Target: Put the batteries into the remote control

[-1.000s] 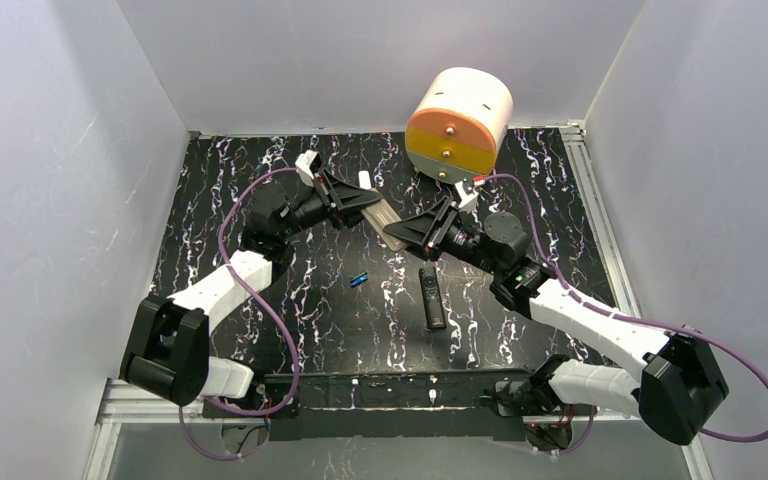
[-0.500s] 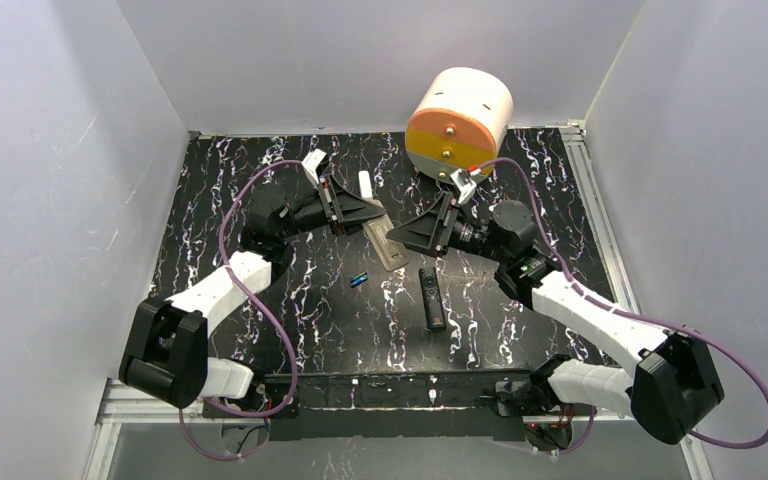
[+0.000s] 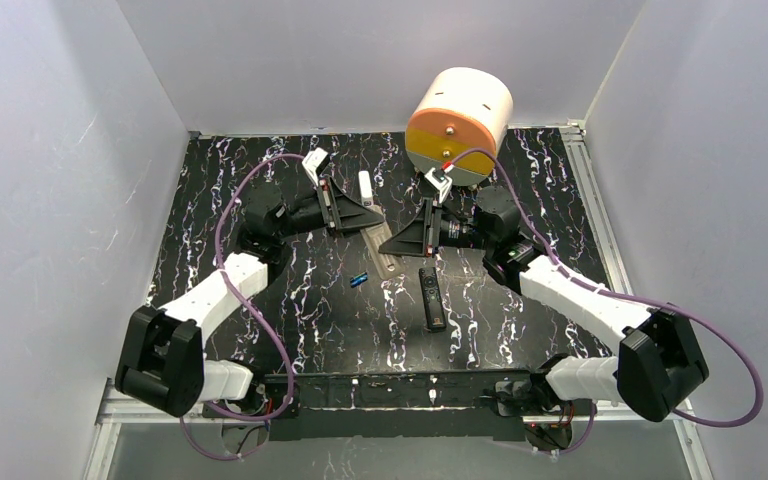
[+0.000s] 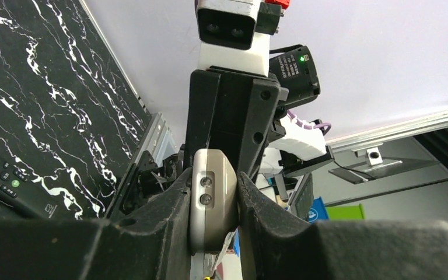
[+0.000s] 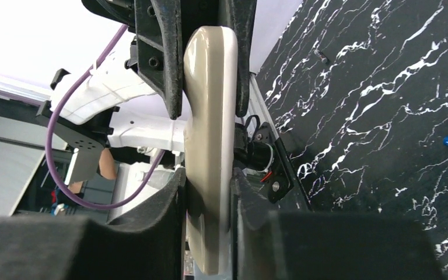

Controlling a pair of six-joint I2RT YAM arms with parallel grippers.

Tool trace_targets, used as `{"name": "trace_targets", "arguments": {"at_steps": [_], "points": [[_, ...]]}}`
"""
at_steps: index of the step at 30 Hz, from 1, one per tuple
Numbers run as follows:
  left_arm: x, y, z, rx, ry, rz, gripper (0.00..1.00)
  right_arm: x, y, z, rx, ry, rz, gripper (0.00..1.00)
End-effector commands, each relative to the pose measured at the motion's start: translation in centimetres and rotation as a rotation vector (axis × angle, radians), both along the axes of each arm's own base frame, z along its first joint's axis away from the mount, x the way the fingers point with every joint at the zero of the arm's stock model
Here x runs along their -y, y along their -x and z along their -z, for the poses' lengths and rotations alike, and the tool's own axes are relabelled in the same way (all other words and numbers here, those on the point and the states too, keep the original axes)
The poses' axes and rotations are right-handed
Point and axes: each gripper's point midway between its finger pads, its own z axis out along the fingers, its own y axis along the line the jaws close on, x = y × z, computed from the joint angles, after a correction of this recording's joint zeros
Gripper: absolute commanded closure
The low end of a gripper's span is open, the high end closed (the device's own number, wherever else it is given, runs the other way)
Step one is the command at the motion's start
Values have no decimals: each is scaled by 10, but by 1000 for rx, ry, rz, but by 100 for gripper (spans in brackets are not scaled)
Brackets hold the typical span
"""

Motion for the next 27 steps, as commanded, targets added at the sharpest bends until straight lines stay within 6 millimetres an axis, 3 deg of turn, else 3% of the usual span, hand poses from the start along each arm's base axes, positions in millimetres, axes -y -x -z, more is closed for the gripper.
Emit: {"name": "trace_targets", "arguments": {"at_steps": [1, 5, 7, 10, 11, 16, 20, 24, 27], "points": [[-6, 12, -25, 82, 12, -16, 85, -3, -4, -12, 50, -19, 5, 84], [-9, 8, -11, 73, -42, -68, 56, -2, -10, -10, 35, -11, 47, 94], [-11, 6, -1, 66, -90, -100, 37, 0, -12, -11, 35, -15, 78, 98], [-20, 3, 19, 77, -188, -170, 16, 5, -19, -11, 35, -5, 143, 99], [-24, 2, 25, 79, -222, -194, 4, 6, -21, -9, 35, 7, 164, 99], [-49, -2, 57, 70, -434, -316, 2, 18, -37, 4, 33, 107, 290, 99], [-87, -3, 80, 61, -651, -457, 2, 40, -58, 42, 10, 335, 427, 99], [-115, 0, 93, 67, -749, -576, 2, 82, -88, 78, 22, 616, 587, 99], [-121, 4, 96, 87, -756, -590, 1, 133, -113, 100, 77, 905, 739, 99]]}}
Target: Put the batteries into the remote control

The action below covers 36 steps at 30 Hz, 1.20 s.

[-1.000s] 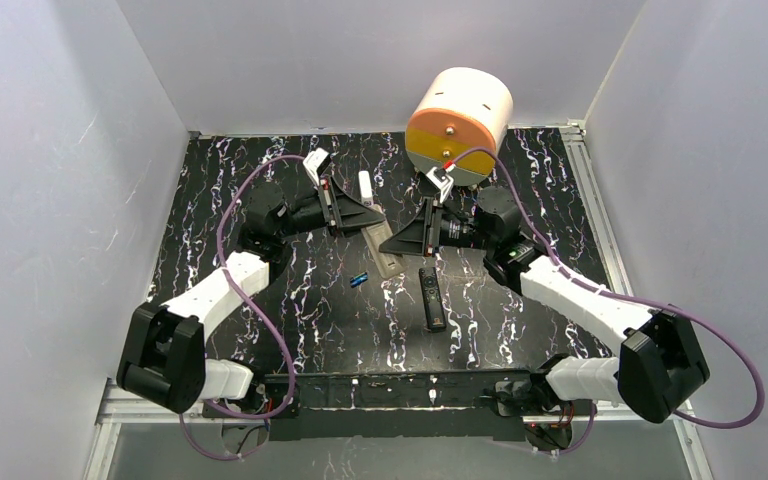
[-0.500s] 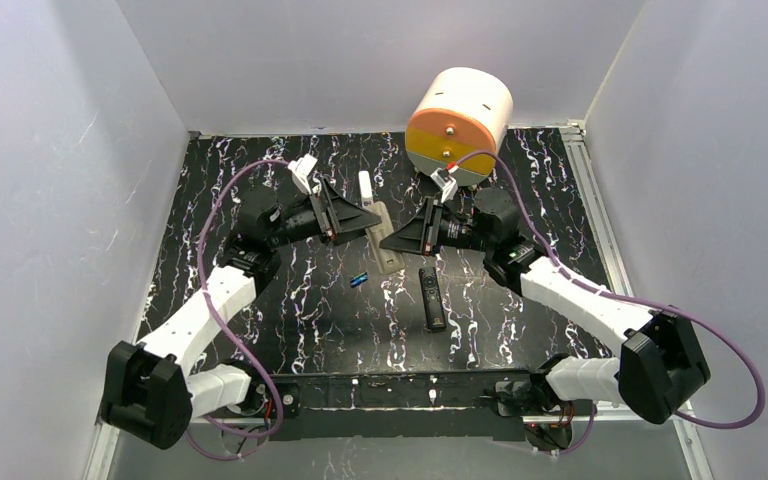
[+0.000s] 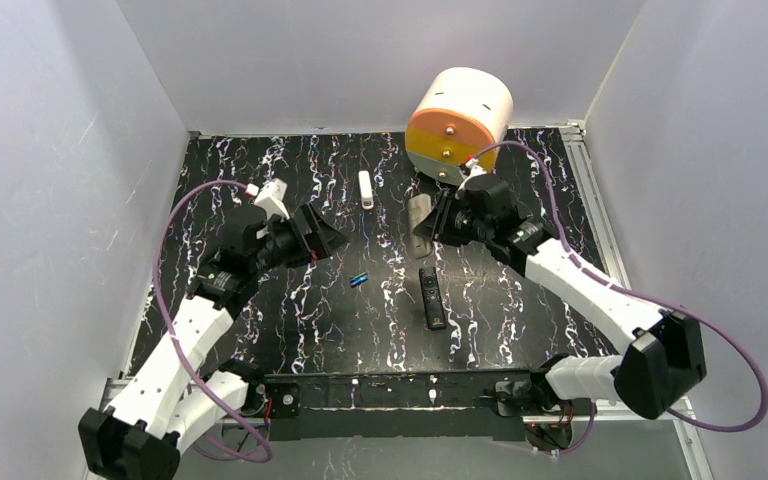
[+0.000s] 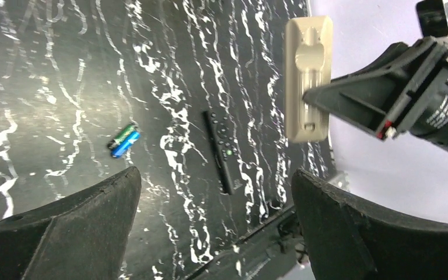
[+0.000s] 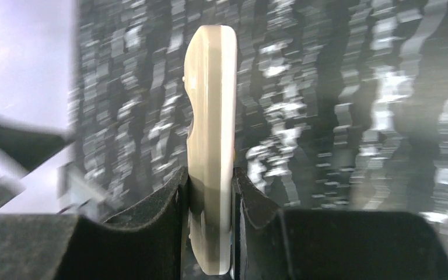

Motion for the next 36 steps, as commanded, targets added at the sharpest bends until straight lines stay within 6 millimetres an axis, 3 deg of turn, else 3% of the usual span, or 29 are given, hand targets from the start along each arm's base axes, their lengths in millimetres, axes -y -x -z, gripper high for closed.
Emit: {"name": "trace_targets", "arguments": {"at_steps": [1, 6, 9, 15, 23, 27, 31, 33, 36], "points": [[-29, 5, 17, 18, -134, -77, 2, 91, -42, 33, 54, 518, 245, 99], [-31, 10, 24, 14, -167, -55, 2, 167, -58, 65, 13, 954, 365, 99], [-29, 13, 27, 12, -177, -22, 1, 195, -59, 80, -16, 1171, 386, 99], [-30, 16, 33, 3, -195, -12, 1, 225, -58, 113, -142, 1505, 377, 99], [-35, 16, 37, 5, -233, -17, 2, 220, -64, 146, -204, 1574, 283, 99], [-34, 16, 39, 3, -232, -7, 1, 213, -60, 167, -239, 1545, 228, 91], [-34, 17, 40, -3, -232, -4, 2, 210, -59, 175, -252, 1530, 200, 88], [-33, 17, 40, -5, -231, -2, 1, 207, -57, 177, -254, 1516, 181, 83], [-34, 16, 39, -4, -232, -3, 1, 194, -55, 177, -258, 1414, 155, 63]]}}
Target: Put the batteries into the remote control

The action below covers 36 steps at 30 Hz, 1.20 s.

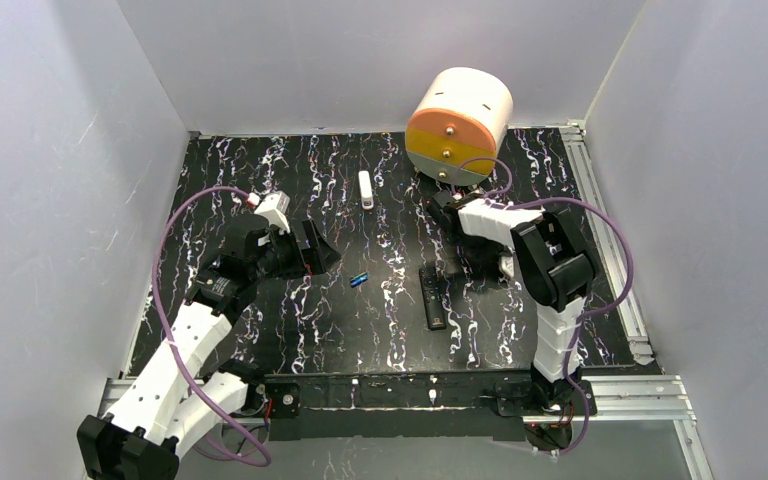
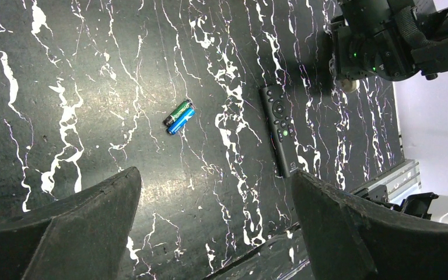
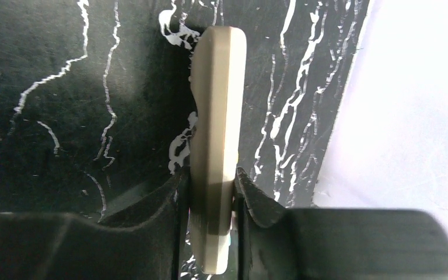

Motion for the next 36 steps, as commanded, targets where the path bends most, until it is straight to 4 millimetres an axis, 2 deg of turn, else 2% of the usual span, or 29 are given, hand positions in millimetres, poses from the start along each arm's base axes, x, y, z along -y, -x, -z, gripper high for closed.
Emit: {"name": "trace_targets", "arguments": {"at_steps": [1, 3, 9, 11, 14, 18, 22, 27, 32, 36], "points": [[-3, 2, 4, -11, -19, 3, 1, -29, -1, 4, -5, -193, -21, 53], [-4, 2, 3, -10, -20, 3, 1, -38, -1, -3, 13, -259, -23, 45], [-8, 4, 0, -7, -44, -2, 2, -49, 1, -36, 79, -372, -8, 38], [-10, 3, -1, -1, -53, -9, 1, -57, 4, -49, 106, -456, -19, 32], [-13, 2, -5, 9, -61, -21, 2, -85, 15, -65, 120, -655, -96, 19], [-17, -2, -9, 21, -73, -57, 1, -122, 46, -73, 93, -860, -219, 4], [-27, -6, -11, 33, -96, -119, 2, -151, 81, -69, 78, -930, -294, 1], [-38, -6, -11, 40, -96, -192, 1, -184, 118, -54, 55, -962, -345, 1], [-36, -4, -5, 9, -61, -219, 1, -186, 139, -26, 11, -881, -324, 2], [-30, -4, -3, 4, -18, -213, 2, -184, 147, -3, -40, -819, -295, 15]]}}
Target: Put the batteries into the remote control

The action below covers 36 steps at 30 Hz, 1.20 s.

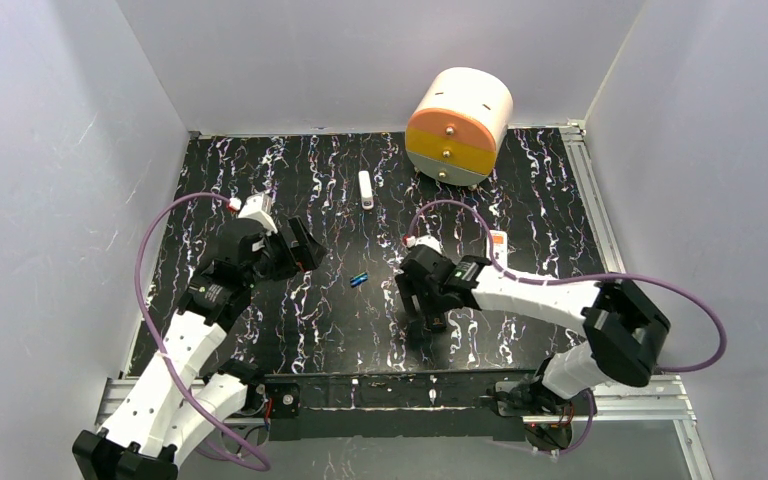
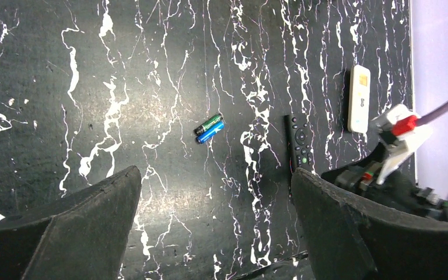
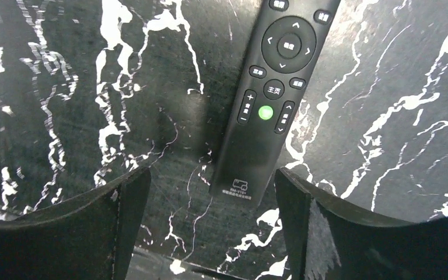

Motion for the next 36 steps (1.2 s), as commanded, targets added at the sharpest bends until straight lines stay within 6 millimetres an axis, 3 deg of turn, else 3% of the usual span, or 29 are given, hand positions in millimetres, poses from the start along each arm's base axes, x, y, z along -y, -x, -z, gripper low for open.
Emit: {"name": "trace_targets", "arguments": {"at_steps": [1, 9, 14, 19, 23, 26, 31, 36], "points": [[0, 0, 2, -12, 39, -29, 1, 5, 0, 19, -7, 64, 75, 17], [4, -2, 4, -25, 47, -18, 2, 18, -5, 29, 20, 131, 133, 22], [6, -3, 2, -19, 51, -11, 2, 16, 8, 54, -63, 129, 138, 36], [11, -1, 2, -21, 73, 14, 2, 25, 1, 56, -31, 173, 187, 40], [19, -1, 5, -36, 98, 44, 2, 32, -2, 63, -27, 236, 190, 69], [20, -1, 2, -21, 114, 45, 3, 34, -6, 60, -13, 274, 183, 80], [21, -4, 1, -16, 120, 40, 3, -9, -30, 16, 53, 120, 103, 84], [24, -6, -2, -30, 134, 40, 2, -58, -43, -25, 19, -211, 65, 85]]}}
